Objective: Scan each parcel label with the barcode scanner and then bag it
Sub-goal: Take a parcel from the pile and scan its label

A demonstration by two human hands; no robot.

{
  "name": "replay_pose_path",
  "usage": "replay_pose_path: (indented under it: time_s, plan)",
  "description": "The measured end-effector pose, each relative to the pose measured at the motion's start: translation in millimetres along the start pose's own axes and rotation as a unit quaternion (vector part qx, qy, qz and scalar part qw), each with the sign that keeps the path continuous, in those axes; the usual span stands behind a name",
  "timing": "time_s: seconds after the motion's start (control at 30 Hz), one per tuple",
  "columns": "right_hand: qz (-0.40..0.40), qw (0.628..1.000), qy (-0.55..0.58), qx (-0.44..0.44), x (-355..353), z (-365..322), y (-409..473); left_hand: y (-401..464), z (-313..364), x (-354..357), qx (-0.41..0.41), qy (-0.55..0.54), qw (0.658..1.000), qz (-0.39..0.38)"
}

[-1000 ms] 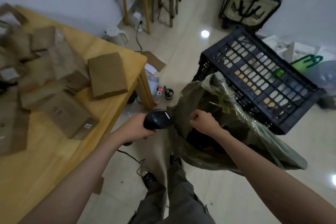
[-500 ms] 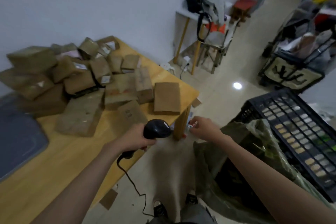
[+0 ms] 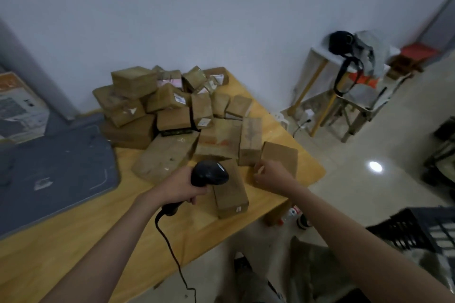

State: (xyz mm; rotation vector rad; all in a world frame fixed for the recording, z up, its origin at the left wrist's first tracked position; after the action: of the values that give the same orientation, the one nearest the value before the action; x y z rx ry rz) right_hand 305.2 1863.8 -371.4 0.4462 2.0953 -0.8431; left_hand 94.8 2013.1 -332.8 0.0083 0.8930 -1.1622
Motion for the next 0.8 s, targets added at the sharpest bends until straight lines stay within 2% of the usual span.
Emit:
replay_pose_path:
  time_s: [0.17,0.4,0.6,0.8]
  plan:
    - [0.001,1.0,-0.026,0.007,-18.0,-6.4,55.7,32.3,0.8,-19.3,-0.018,-0.01,1.0,0.02]
    - [0.012,0.999,0.015,0.051,-40.8,-0.3,129.5,76.2,6.4,-42.4,-0.054,-0.058,0.995,0.06]
    - [-0.011,0.997,-0.017,0.071,-23.8,4.1,180.8,88.6,-0.3,-50.1,-0.098,-0.083,0.989,0.077]
    - [0.007,0.994,0.039,0.104,1.5,2.7,202.1,83.4,-9.4,-58.5,-0.131,-0.092,0.982,0.096]
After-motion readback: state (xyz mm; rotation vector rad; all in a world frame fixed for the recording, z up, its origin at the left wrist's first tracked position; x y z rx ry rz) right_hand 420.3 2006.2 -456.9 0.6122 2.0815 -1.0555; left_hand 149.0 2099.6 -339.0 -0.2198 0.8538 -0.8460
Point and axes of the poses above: each hand's wrist, its own y-axis towards the middle knuckle, its own x-axis out of the palm, z = x × y, the point moved 4 cm from there along y, towards the middle knuckle, and after that the axes turned 1 degree about z, right-handed, at the moved point
